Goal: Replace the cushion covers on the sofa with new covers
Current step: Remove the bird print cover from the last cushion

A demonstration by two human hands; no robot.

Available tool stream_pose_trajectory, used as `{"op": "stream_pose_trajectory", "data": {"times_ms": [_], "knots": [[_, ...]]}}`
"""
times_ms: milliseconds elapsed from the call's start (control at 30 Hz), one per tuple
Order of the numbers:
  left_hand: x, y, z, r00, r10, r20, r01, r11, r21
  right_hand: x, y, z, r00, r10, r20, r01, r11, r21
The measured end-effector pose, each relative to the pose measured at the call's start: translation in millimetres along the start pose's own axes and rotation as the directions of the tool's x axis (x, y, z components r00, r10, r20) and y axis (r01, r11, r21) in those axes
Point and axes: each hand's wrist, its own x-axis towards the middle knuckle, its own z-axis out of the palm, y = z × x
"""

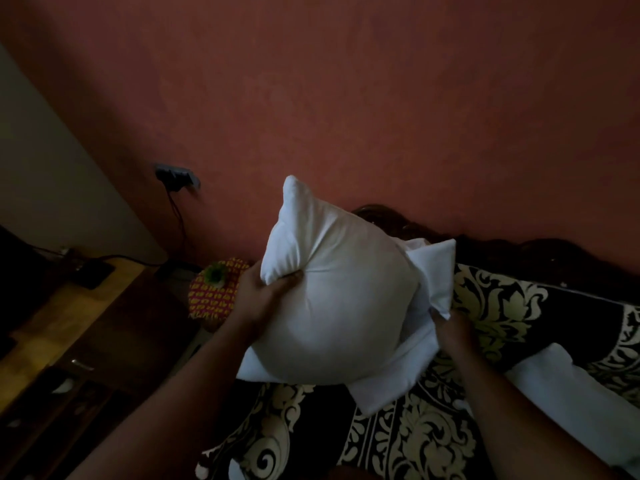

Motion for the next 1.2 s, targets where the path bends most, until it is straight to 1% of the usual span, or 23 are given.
{"op": "stream_pose_trajectory", "data": {"times_ms": [67,100,133,200,233,267,300,367,433,500,567,667,733,800,833,900,1000,1033,1067,1100,1133,1167,1200], "knots": [[-1,-2,-1,0.999,-0.011,0.032,0.011,1.000,0.000,-3,-9,-1,1.000,-0.012,-0.023,0.012,1.000,-0.017],[-1,-2,-3,0.999,-0.011,0.044,0.011,1.000,0.008,-7,-19,-1,0.998,-0.056,-0.032,0.057,0.998,0.036],[-2,-2,-3,0.998,-0.003,0.060,0.001,1.000,0.022,-14,-32,-4,0.992,-0.119,-0.032,0.122,0.983,0.136],[-2,0,-3,0.995,0.025,0.096,-0.032,0.997,0.069,-24,-61,-9,0.963,-0.260,-0.068,0.267,0.902,0.338],[-1,1,-3,0.993,0.031,0.117,-0.042,0.995,0.087,-24,-74,-9,0.947,-0.305,-0.101,0.321,0.869,0.378],[0,1,-2,0.990,0.034,0.137,-0.048,0.994,0.099,-24,-84,-10,0.938,-0.322,-0.127,0.346,0.864,0.365],[0,2,-1,0.987,0.034,0.154,-0.052,0.993,0.111,-21,-90,-11,0.938,-0.313,-0.148,0.345,0.885,0.314],[1,5,3,0.984,0.050,0.168,-0.074,0.988,0.135,-7,-89,-15,0.942,-0.294,-0.160,0.312,0.944,0.104],[1,9,6,0.982,0.062,0.180,-0.090,0.984,0.155,12,-78,-19,0.948,-0.275,-0.162,0.266,0.961,-0.076],[2,11,5,0.986,0.058,0.159,-0.079,0.988,0.130,35,-54,-27,0.966,-0.187,-0.177,0.161,0.975,-0.153],[7,8,-2,0.996,0.048,0.078,-0.055,0.995,0.088,48,-27,-33,0.977,-0.126,-0.172,0.096,0.980,-0.174],[12,4,-2,0.998,-0.013,-0.063,0.017,0.998,0.067,47,3,-27,0.992,-0.109,-0.063,0.101,0.987,-0.122],[15,-1,7,0.993,-0.051,-0.106,0.064,0.990,0.123,37,7,-13,0.991,-0.131,0.014,0.131,0.983,-0.129],[21,-7,17,0.993,-0.046,-0.109,0.072,0.968,0.242,28,9,3,0.981,-0.179,0.078,0.187,0.974,-0.127],[24,-10,22,0.996,-0.029,-0.089,0.058,0.939,0.340,19,8,8,0.973,-0.205,0.102,0.218,0.967,-0.133],[31,-17,35,1.000,-0.005,-0.017,0.014,0.842,0.539,7,10,13,0.969,-0.230,0.091,0.241,0.961,-0.138],[41,-28,56,0.990,-0.001,0.139,-0.105,0.658,0.746,-4,22,11,0.981,-0.189,0.041,0.192,0.975,-0.113],[46,-35,63,0.981,0.008,0.194,-0.160,0.607,0.779,-12,25,6,0.983,-0.183,0.027,0.185,0.977,-0.110],[51,-44,70,0.970,0.017,0.242,-0.210,0.558,0.803,-13,31,4,0.976,-0.215,0.030,0.217,0.970,-0.111],[56,-53,76,0.960,0.022,0.280,-0.252,0.509,0.823,-24,30,-6,0.974,-0.214,0.077,0.221,0.970,-0.098],[60,-60,84,0.945,0.014,0.326,-0.296,0.460,0.837,-28,28,-9,0.972,-0.213,0.096,0.222,0.971,-0.087],[64,-69,90,0.929,0.000,0.371,-0.339,0.405,0.849,-40,23,-12,0.985,-0.156,0.072,0.161,0.985,-0.064],[67,-74,98,0.910,-0.023,0.415,-0.382,0.347,0.857,-40,22,-15,0.994,-0.108,0.007,0.108,0.992,-0.062]]}}
